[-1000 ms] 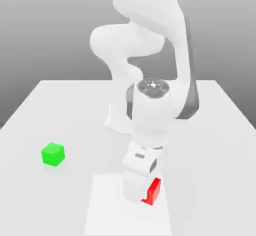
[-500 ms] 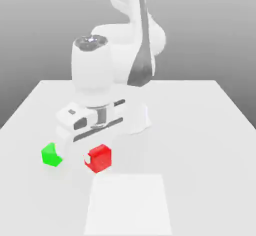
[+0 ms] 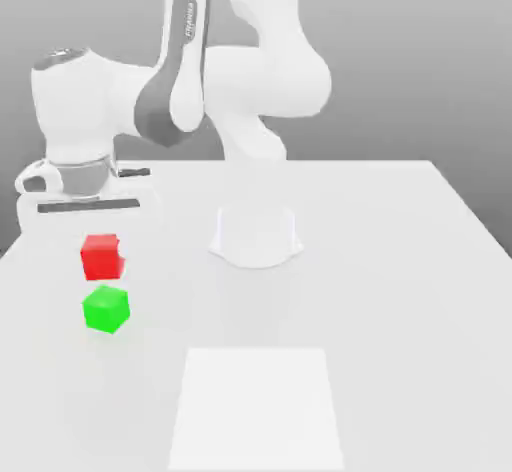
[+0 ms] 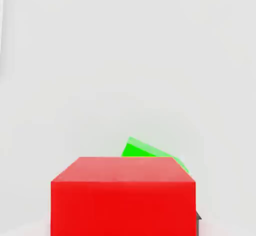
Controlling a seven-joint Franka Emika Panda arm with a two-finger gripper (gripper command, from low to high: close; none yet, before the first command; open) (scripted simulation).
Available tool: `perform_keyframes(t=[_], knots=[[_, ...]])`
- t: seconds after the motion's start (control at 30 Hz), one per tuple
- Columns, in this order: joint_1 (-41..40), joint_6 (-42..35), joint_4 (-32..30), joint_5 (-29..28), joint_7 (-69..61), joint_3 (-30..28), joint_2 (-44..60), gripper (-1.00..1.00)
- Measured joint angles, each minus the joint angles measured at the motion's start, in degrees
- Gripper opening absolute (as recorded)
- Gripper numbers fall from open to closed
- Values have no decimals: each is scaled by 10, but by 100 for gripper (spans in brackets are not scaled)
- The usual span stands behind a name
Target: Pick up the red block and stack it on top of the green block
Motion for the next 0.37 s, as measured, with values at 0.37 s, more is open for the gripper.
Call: perform_keyframes(t=[0.37], knots=[[62, 117, 0, 126, -87, -25, 117, -100]])
